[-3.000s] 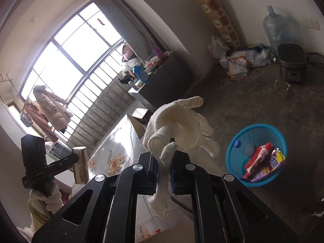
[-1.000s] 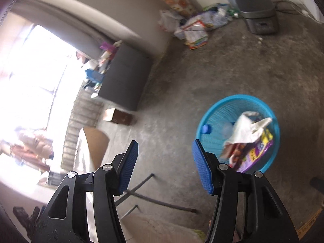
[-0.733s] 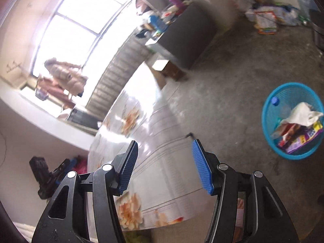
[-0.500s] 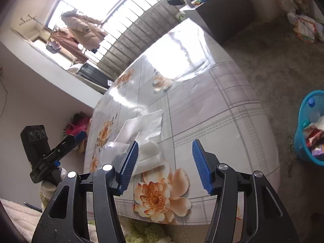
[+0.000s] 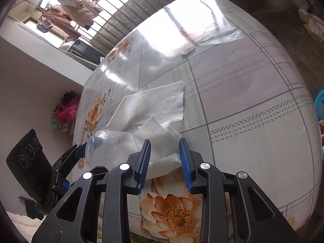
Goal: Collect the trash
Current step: 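Grasp the clear dome lid with the left gripper while right grasps the white tissue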
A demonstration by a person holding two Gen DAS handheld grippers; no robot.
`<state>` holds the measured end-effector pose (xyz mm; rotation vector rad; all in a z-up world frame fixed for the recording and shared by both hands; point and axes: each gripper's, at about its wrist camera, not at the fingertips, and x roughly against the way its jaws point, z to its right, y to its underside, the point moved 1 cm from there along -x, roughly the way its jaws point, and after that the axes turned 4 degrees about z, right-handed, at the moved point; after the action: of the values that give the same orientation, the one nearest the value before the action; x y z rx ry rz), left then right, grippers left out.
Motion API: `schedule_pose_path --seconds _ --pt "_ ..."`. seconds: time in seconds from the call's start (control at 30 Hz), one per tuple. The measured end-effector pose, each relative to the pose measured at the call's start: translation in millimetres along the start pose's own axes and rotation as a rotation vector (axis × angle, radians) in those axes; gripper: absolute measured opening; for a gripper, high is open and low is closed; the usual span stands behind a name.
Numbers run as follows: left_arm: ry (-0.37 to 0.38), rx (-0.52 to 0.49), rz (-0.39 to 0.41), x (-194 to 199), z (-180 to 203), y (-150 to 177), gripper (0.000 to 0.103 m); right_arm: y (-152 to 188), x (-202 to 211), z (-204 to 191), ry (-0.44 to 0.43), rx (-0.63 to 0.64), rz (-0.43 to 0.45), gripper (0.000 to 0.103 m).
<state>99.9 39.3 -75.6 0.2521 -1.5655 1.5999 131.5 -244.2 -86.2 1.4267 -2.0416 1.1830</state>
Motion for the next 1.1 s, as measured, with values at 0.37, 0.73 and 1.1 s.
schedule_pose_path --seconds 0.37,0.73,1.1 --pt "-0.009 0.010 0.017 -17 -1 -2 0.069 5 2 -1 0.032 0.014 -0.017 0.001" --pt "-0.040 0.091 0.075 17 -25 -9 0.068 11 15 14 0.052 -0.021 -0.004 0.001" --pt "-0.055 0.068 0.008 -5 -11 -5 0.069 22 39 28 0.127 -0.106 0.070 0.011"
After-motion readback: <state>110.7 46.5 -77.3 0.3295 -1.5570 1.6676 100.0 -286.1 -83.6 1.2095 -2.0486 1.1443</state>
